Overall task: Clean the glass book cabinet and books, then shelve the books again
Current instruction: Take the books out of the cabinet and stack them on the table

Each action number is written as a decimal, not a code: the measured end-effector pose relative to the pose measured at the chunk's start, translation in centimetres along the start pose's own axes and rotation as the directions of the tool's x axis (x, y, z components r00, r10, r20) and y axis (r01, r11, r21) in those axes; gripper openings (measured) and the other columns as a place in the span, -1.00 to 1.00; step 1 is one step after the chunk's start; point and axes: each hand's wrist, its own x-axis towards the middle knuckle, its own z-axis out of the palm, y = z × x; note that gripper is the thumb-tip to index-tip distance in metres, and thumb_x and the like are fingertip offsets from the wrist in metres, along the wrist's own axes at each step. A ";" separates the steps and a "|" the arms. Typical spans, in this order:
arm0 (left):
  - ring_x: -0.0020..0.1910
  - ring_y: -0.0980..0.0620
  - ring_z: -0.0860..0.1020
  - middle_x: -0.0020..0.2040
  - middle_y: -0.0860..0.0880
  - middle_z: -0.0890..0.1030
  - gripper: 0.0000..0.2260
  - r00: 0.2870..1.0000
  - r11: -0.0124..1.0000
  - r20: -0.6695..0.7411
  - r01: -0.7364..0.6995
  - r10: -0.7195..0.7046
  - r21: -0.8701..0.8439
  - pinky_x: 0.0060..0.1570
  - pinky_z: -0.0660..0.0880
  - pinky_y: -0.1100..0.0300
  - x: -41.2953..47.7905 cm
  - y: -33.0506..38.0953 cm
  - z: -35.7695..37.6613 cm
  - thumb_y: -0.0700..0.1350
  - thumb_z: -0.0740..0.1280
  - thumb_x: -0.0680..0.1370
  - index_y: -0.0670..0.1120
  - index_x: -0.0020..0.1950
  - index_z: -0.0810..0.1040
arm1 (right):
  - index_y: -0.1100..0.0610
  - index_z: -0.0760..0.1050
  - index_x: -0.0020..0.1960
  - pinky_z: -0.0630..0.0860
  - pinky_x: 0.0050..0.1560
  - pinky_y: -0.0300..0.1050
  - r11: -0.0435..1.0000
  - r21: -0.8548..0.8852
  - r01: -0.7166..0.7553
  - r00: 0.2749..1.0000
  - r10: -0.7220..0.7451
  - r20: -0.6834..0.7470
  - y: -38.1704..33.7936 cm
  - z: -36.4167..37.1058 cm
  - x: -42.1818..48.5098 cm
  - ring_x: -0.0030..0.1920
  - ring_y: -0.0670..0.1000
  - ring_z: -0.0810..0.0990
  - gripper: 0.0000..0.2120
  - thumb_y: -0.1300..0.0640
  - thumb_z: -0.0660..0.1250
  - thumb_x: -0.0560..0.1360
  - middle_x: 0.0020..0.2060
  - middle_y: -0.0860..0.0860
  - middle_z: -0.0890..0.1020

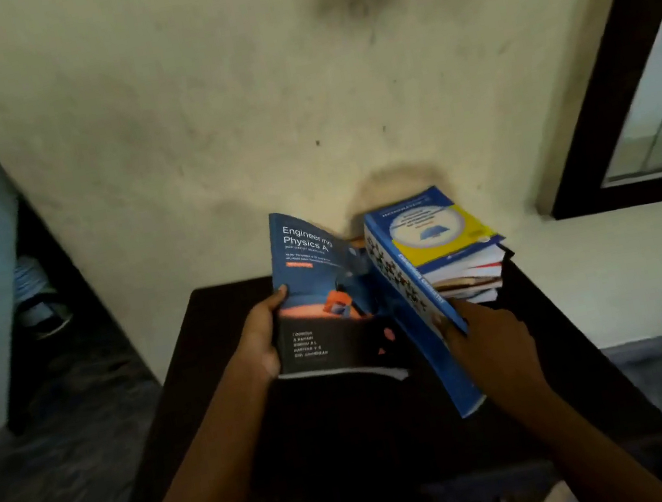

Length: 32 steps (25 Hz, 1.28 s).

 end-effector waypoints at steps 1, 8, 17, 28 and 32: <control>-0.34 -0.14 0.63 -0.18 -0.23 0.66 -0.66 1.000 1.000 0.007 -0.009 0.009 -0.016 -0.23 0.59 0.07 1.6 0.5 0.7 0.04 0.24 0.54 -0.19 0.13 0.53 | 0.05 0.42 0.31 0.52 0.08 0.02 1.000 0.004 -0.018 1.000 0.018 -0.022 -0.4 0.2 0.6 0.10 0.13 0.56 -0.65 -0.04 0.17 0.57 0.14 0.11 0.57; -0.41 -0.13 0.59 -0.36 -0.17 0.64 -0.74 0.998 0.999 -0.049 0.031 -0.033 -0.038 -0.25 0.50 0.06 13.9 3.9 2.3 0.03 0.25 0.56 -0.16 -0.03 0.54 | 0.05 0.36 0.39 0.51 0.03 0.00 0.996 -0.038 -0.078 0.977 0.069 -0.201 -3.1 2.6 5.7 0.11 0.14 0.57 -0.59 0.04 0.24 0.55 0.15 0.14 0.57; 0.12 -0.22 0.54 0.16 -0.28 0.56 -0.66 0.964 0.521 0.010 -0.152 0.265 0.840 0.13 0.47 0.01 23.3 0.2 -5.4 -0.05 0.24 0.59 -0.28 0.20 0.54 | 0.17 0.52 0.24 0.61 -0.29 0.07 0.982 -0.158 -0.100 0.968 0.060 -0.245 -6.0 7.5 6.4 -0.22 0.20 0.66 -0.63 0.14 0.41 0.45 -0.14 0.21 0.67; -0.05 -0.11 0.60 0.00 -0.12 0.63 -0.64 0.939 0.988 0.321 0.086 -0.123 0.129 -0.08 0.51 0.03 13.1 6.1 -1.4 0.20 0.21 0.49 -0.05 0.04 0.56 | 0.02 0.54 0.17 0.46 -0.38 -0.25 0.924 -0.382 0.012 0.962 -0.115 -0.247 -15.5 13.3 10.7 -0.32 -0.05 0.63 -0.68 0.11 0.42 0.42 -0.24 0.00 0.66; -0.06 -0.11 0.55 0.19 -0.23 0.55 -0.62 0.967 0.978 0.219 0.163 -0.133 -0.127 -0.14 0.48 0.07 15.7 5.6 -2.5 0.08 0.14 0.61 -0.20 0.14 0.52 | 0.01 0.39 0.36 0.35 0.11 -0.28 0.986 0.158 -0.053 0.989 0.031 0.142 -14.8 15.9 11.5 0.17 -0.05 0.50 -0.62 -0.01 0.23 0.56 0.21 0.01 0.55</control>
